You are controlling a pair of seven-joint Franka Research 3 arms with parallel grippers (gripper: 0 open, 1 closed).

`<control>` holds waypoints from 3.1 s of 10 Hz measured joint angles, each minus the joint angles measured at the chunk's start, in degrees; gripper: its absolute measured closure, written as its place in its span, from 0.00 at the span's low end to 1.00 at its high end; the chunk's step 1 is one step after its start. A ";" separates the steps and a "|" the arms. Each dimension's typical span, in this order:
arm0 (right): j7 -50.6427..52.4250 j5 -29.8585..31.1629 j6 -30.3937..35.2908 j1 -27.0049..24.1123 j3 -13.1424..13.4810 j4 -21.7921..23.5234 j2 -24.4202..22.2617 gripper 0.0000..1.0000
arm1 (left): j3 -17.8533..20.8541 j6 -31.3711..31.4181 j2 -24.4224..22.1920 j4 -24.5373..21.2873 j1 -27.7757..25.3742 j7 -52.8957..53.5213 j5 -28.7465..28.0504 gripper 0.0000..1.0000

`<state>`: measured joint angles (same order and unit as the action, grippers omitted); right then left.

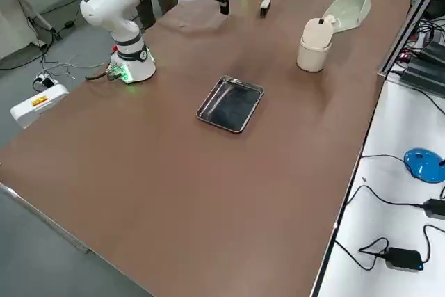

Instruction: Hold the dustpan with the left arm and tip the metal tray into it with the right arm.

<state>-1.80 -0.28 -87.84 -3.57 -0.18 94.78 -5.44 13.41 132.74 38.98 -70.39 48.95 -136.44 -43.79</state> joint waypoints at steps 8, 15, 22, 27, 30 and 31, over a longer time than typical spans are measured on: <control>-2.14 0.01 1.70 -0.14 0.19 -1.26 0.01 0.00 | 0.63 -3.44 -0.28 0.08 2.35 0.01 -2.11 0.68; -2.17 0.26 0.56 -0.18 0.31 -1.27 0.01 0.00 | 3.64 -3.61 0.05 0.06 5.18 -0.71 -5.13 0.68; -2.20 0.31 -0.80 -0.19 0.32 -1.27 0.63 0.00 | 4.68 -3.48 0.62 0.97 6.99 -1.20 -8.71 0.68; -2.20 0.31 -0.89 -0.18 0.25 -1.27 0.92 0.00 | 5.18 -3.61 -0.19 2.26 6.18 -1.89 -6.35 0.68; -2.21 0.31 -1.45 -0.19 0.29 -1.27 1.11 0.00 | 5.50 -3.64 -6.64 -1.37 -0.45 0.58 2.08 0.68; -2.21 0.31 -1.51 -0.19 0.31 -1.27 1.17 0.00 | 5.48 -3.26 -10.46 -6.50 -1.37 0.75 3.78 0.68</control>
<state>-4.01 0.03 -89.35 -3.76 0.13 93.51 -4.27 18.90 129.49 28.53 -76.89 47.59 -135.69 -40.01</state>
